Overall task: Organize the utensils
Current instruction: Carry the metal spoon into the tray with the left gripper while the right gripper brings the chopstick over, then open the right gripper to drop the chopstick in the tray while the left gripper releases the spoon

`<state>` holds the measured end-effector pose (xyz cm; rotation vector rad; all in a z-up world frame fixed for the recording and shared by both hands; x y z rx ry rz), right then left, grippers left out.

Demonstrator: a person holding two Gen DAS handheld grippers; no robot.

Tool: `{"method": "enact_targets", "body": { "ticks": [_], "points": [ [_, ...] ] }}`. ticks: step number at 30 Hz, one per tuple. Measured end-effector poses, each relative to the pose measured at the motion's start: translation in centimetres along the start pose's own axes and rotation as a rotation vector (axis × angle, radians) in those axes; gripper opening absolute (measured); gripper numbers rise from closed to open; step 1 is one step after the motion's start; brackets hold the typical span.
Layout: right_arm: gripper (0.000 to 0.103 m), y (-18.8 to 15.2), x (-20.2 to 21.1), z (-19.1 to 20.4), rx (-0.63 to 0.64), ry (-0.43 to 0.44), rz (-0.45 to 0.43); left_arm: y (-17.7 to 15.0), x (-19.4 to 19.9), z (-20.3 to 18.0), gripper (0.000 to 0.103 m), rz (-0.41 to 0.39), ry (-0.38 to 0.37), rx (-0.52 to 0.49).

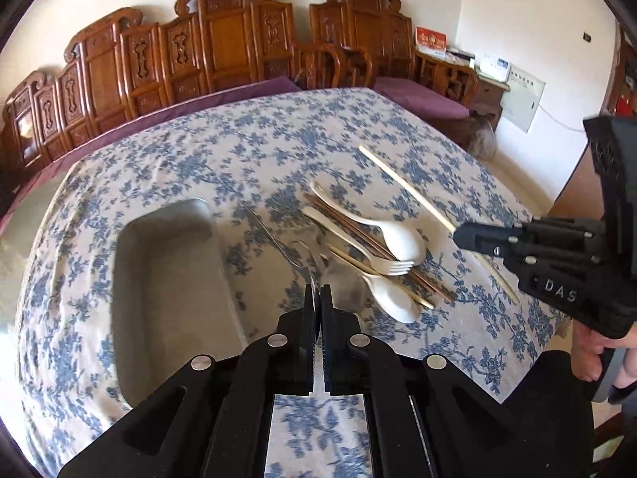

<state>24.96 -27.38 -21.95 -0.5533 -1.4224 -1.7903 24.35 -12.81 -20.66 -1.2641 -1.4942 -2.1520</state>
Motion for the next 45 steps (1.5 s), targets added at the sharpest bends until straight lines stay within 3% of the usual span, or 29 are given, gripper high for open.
{"method": "enact_targets", "body": {
  "ticks": [9, 21, 32, 38, 45],
  "points": [
    [0.006, -0.2, -1.4, 3.6, 0.015, 0.009, 0.015, -0.9, 1.5, 4.8, 0.001, -0.040, -0.002, 0.044],
    [0.006, -0.2, -3.5, 8.3, 0.057, 0.019, 0.046, -5.9, -2.6, 9.3, 0.001, 0.075, -0.021, 0.167],
    [0.006, 0.0, -5.0, 10.7, 0.062, 0.017, 0.065, -7.0, -4.0, 10.4, 0.002, 0.129, -0.036, 0.192],
    [0.006, 0.1, -5.4, 12.3, 0.065, 0.024, 0.070, -6.2, -2.5, 11.2, 0.002, 0.090, -0.031, 0.200],
    [0.006, 0.2, -7.0, 14.8, 0.054, 0.053, 0.091, -6.1, -0.5, 13.1, 0.002, 0.055, 0.028, 0.202]
  ]
}}
Point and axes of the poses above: each gripper's, at about its wrist camera, not at the fingertips, and x roughly against the way its jaws point, z to its left, y to its top, the point moved 8 cm from there along -x, roughly the way its jaws point, and after that the axes turned 12 degrees about -x, right-handed, at the moved point
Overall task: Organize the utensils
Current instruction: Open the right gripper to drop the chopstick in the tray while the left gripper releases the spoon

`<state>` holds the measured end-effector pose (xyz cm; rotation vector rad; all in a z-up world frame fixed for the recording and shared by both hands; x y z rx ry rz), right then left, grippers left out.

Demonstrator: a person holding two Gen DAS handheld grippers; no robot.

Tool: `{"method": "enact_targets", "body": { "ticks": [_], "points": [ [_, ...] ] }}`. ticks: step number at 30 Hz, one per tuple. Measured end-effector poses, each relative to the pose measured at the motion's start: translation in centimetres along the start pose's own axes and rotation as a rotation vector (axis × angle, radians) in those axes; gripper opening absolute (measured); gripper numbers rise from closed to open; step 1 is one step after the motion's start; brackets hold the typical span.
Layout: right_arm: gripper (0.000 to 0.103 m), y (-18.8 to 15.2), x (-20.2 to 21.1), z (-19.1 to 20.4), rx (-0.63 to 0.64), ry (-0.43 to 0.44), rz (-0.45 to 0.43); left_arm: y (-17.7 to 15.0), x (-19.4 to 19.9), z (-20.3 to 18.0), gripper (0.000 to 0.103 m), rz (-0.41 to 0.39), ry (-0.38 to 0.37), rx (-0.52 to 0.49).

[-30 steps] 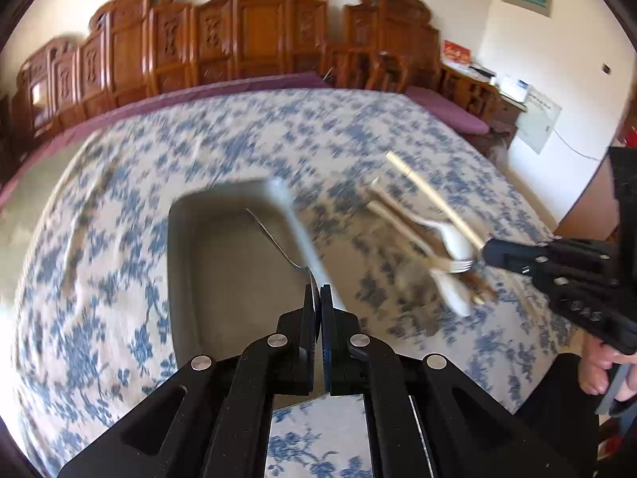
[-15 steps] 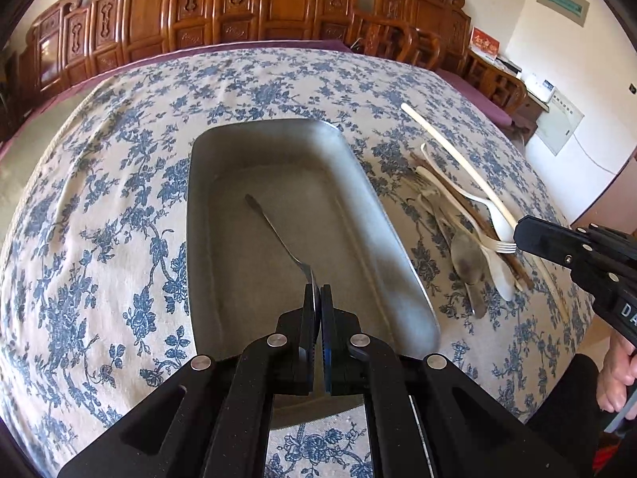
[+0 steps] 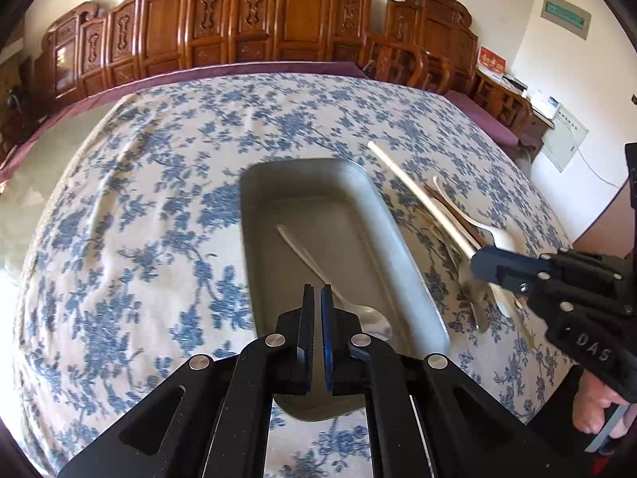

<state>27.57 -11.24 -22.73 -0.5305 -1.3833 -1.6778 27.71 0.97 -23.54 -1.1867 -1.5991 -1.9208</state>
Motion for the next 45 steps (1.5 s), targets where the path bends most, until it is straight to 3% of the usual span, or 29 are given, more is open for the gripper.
{"method": "enact_targets", "body": {
  "ticks": [18, 27, 34, 45],
  "points": [
    [0.006, 0.3, -7.3, 3.5, -0.072, 0.044, 0.112, 0.2, 1.3, 4.0, 0.002, -0.026, 0.049, 0.067],
    [0.009, 0.2, -7.4, 4.4, -0.036, 0.070, 0.099, 0.2, 1.2, 3.8, 0.002, -0.024, 0.043, 0.060],
    [0.009, 1.2, -3.9, 1.4, -0.021, 0.042, 0.029, 0.3, 1.4, 2.7, 0.005, -0.030, 0.026, 0.052],
    [0.009, 0.0, 1.9, -8.0, 0.021, -0.117, -0.042, 1.0, 1.6, -1.3, 0.032, -0.041, -0.008, -0.005]
  ]
}}
Point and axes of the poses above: each gripper's, at about its wrist camera, not at the fingertips, and x roughly against the way its jaws point, z to its left, y to its top, the point moved 8 cm from there along -x, roughly the way its jaws point, and after that the axes turned 12 degrees about -x, right-handed, at the moved point
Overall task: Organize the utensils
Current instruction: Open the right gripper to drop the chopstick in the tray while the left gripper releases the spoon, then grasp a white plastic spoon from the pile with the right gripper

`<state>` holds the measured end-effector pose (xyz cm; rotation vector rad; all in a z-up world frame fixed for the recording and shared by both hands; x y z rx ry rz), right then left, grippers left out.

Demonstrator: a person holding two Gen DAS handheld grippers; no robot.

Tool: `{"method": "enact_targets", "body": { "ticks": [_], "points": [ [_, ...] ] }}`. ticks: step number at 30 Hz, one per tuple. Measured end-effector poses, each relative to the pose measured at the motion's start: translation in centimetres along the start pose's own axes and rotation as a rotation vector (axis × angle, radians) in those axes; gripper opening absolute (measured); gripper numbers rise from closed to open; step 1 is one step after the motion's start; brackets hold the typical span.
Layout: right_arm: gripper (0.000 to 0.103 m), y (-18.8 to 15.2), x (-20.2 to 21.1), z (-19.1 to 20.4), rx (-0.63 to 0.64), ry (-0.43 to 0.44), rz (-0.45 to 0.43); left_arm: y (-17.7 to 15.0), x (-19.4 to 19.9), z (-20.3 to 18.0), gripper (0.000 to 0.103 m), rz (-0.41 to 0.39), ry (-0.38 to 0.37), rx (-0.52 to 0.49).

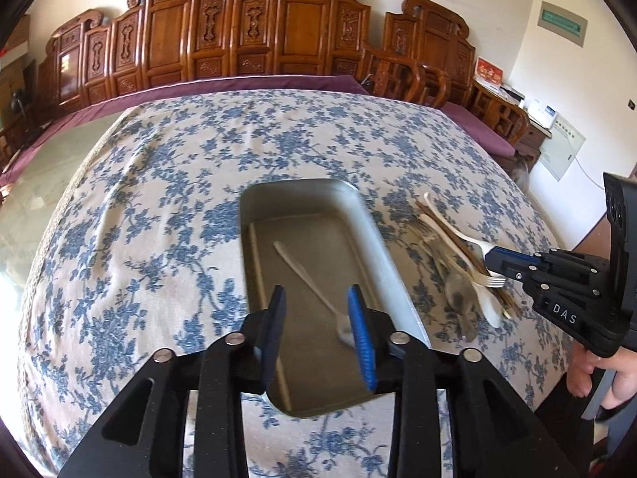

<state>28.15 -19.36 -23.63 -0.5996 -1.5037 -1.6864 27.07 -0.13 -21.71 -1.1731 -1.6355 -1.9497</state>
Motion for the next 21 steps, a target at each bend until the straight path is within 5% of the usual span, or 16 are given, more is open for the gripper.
{"method": "enact_targets", "body": {
  "ticks": [5, 13, 21],
  "points": [
    [0.009, -1.6, 0.1, -2.6, -0.005, -0.044, 0.010, 0.1, -0.3, -1.9, 0.036, 0.005, -0.013, -0.024],
    [0.036, -4.7, -1.2, -4.0, 0.037, -0.101, 0.034, 0.2, -0.4, -4.8, 0.045, 0.005, -0.032, -0.061],
    [0.038, -6.1, -2.6, -3.6, 0.130, -0.151, 0.066, 0.1, -0.6, -6.6, 0.045, 0.014, -0.044, -0.089]
  ]
}}
Point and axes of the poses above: each gripper's, at about its wrist camera, not at the fingertips, and x roughly against the way its jaws point, z to its left, y to its top, the point moved 8 cm from there along -x, roughly the way its jaws point, and after that the axes turned 12 degrees about -x, right-handed, at the moved point
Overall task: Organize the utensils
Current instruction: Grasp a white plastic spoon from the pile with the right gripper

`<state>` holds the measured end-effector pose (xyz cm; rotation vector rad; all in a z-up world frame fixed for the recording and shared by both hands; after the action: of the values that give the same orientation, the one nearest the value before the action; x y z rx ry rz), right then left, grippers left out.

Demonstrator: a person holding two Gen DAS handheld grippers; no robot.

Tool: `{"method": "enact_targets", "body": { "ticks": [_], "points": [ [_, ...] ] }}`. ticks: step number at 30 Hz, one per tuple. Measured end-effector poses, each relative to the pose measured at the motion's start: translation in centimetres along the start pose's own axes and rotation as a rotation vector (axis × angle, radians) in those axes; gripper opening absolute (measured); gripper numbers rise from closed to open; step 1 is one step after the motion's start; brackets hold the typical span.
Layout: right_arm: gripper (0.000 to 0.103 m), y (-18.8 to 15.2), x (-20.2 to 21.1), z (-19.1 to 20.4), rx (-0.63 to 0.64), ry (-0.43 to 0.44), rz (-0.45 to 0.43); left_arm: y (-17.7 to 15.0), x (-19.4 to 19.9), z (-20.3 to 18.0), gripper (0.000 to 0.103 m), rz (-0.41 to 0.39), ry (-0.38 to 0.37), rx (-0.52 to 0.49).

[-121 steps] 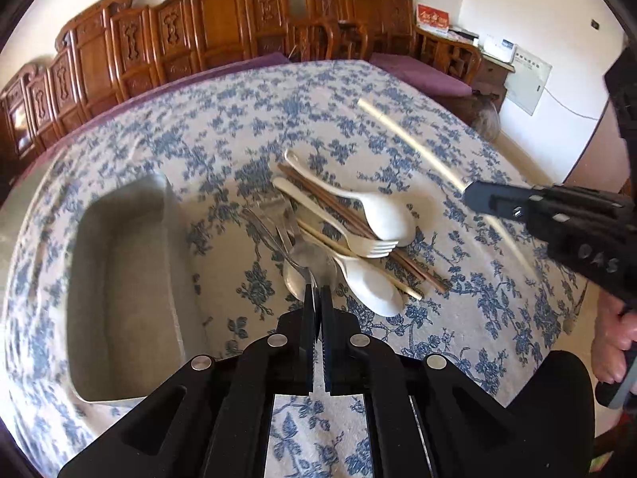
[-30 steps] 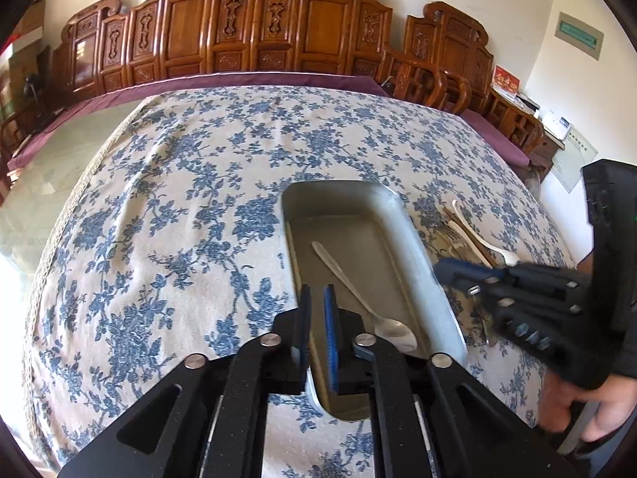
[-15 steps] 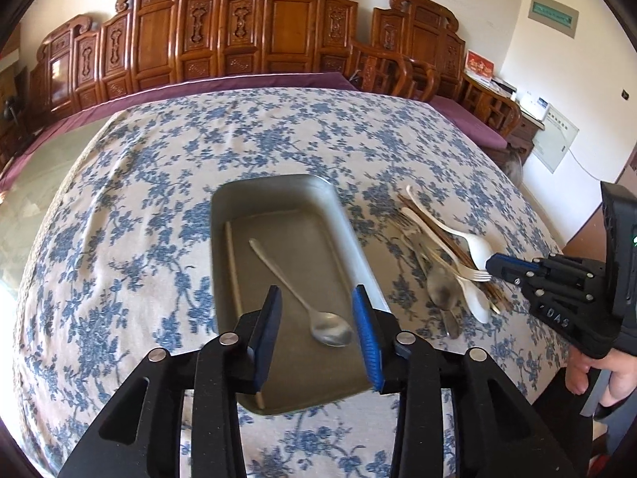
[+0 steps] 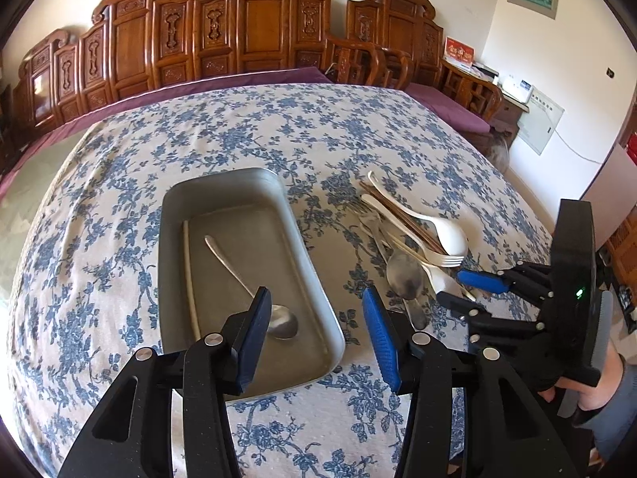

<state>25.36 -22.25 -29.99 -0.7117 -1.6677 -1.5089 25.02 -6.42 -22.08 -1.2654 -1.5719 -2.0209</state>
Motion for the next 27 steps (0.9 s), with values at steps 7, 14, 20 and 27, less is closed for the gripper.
{"method": "enact_targets", "body": {
  "ticks": [7, 14, 20, 27],
  "points": [
    [0.038, -0.5, -0.9, -0.2, 0.045, -0.044, 0.015, 0.0, 0.0, -0.5, 0.045, 0.002, 0.000, -0.012],
    [0.030, 0.1, -0.2, -1.7, -0.006, -0.041, 0.002, 0.1, 0.3, -0.9, 0.045, -0.001, -0.003, -0.021],
    [0.017, 1.1, 0.4, -3.3, -0.031, -0.072, -0.026, 0.1, 0.2, -1.1, 0.045, -0.001, -0.004, -0.022],
    [0.017, 1.3, -0.6, -4.2, -0.031, -0.096, -0.010, 0.1, 0.1, -1.4, 0.045, 0.001, -0.005, -0.032]
  ]
}}
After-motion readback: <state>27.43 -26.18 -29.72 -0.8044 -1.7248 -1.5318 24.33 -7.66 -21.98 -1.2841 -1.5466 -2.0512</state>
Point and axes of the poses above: each gripper's, at about its wrist camera, not at the fingertips, and x roughly against the way its jaws point, z to its left, y to its top, the point moved 8 cm from there along -x, roughly the way its jaws point, and after that the axes turned 12 degrees about -x, right-handed, at the moved point
